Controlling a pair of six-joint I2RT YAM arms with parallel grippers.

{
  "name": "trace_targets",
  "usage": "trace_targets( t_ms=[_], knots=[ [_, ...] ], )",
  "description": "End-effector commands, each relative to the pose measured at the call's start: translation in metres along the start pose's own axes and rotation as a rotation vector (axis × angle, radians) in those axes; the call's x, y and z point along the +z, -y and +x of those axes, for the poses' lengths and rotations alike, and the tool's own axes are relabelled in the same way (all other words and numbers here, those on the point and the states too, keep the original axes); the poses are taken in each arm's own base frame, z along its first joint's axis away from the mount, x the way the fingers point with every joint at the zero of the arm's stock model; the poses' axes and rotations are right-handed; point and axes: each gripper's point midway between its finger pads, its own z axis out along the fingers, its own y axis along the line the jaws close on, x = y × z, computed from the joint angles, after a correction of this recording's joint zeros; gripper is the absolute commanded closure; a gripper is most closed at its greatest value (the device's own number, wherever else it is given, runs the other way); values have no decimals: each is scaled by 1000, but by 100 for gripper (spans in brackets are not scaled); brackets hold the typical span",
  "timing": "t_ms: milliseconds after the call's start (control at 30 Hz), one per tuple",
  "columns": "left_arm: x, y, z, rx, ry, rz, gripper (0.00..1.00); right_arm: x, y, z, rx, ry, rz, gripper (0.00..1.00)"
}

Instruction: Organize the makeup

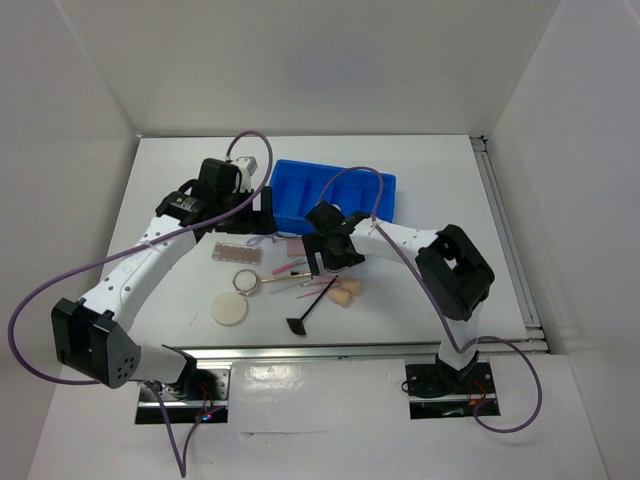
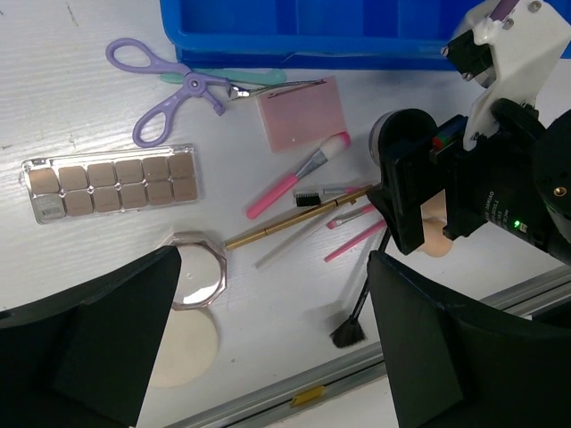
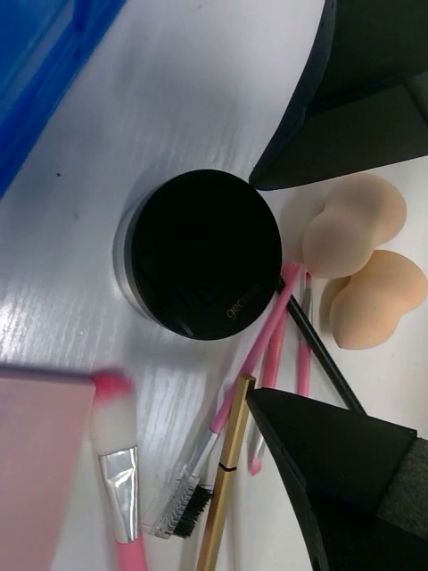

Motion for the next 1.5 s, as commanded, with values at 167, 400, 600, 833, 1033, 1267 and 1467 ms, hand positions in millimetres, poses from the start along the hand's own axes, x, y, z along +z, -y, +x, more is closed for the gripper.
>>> trace_targets(
  t_ms=[167, 400, 600, 833, 1033, 1267, 1467],
  knots=[
    [-6, -3, 1, 37, 14, -12, 0, 12, 3, -39, 26, 88, 8, 6],
    [-4, -1, -6, 37, 21, -10, 0, 16, -1, -43, 18, 91, -3, 17],
    [-6, 0, -7, 47, 21, -10, 0, 10, 2, -51, 38, 108, -4, 37],
    [-7, -2, -5, 36, 22, -19, 0, -61, 4, -96, 42, 256, -7, 42],
    [-7, -6, -7, 6, 33, -49, 0, -101, 15, -147, 54, 377, 7, 42],
    [-18, -24, -15, -16, 69, -164, 0, -81, 24, -211, 77, 435, -12, 42],
    [-35, -28, -18, -62, 121, -192, 0, -44, 21, -251, 80, 450, -49, 42]
  ],
)
